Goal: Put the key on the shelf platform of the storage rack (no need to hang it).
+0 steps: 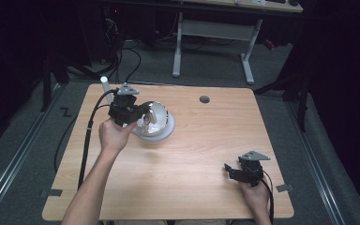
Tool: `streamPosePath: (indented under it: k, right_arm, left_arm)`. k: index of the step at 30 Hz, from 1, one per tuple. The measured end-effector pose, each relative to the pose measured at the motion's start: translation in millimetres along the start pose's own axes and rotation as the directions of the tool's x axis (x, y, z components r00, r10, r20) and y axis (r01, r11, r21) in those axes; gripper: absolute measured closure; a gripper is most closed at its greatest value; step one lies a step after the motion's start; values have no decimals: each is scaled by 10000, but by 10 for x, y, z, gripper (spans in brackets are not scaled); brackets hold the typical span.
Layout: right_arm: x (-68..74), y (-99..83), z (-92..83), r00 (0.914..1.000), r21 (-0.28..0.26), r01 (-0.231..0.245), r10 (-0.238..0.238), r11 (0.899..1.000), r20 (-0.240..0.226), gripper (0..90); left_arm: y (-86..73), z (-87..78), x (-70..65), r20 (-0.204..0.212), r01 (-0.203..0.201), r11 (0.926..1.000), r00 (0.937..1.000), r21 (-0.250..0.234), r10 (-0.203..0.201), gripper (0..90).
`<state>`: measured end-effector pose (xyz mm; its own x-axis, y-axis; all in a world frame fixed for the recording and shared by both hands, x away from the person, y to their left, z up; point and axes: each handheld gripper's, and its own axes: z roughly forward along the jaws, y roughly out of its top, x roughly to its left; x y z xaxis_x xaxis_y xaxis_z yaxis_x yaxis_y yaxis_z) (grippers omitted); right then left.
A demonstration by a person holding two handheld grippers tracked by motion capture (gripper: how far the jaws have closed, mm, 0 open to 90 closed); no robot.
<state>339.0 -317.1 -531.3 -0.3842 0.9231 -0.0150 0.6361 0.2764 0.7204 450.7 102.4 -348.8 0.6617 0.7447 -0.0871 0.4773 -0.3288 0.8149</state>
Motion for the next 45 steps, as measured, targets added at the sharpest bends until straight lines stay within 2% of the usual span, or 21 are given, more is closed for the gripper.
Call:
streamPosePath:
  k: [9,14,21,28,33,36,45]
  right_arm:
    - [1,-1,0,10000,-1,-1,1,10000,-2,296]
    - [0,-1,0,10000,0,9,-9,10000,0,296]
    - [2,-1,0,10000,-3,-6,6,10000,0,296]
    - [2,-2,-2,10000,-5,5,-5,10000,-9,296]
    - [1,-2,-3,10000,5,12,-12,10000,-14,296]
    - [1,-2,-3,10000,6,13,-13,10000,-14,296]
    - [-1,-3,-3,10000,-8,52,-52,10000,-7,296]
  left_arm:
    - [14,134,116,-102,474,9988,9988,-98,-475,879]
    - [11,178,152,-162,598,9981,9981,-131,-600,879]
    - [-31,292,168,-428,525,9984,9977,195,-516,879]
    - [-134,381,236,-449,923,9952,9949,327,-908,879]
    - [-177,437,264,-512,1023,9934,9937,523,-996,878]
    - [-237,491,304,-463,1265,9901,9912,614,-1238,877]
    - [-271,597,306,-501,1444,9871,9887,687,-1412,876]
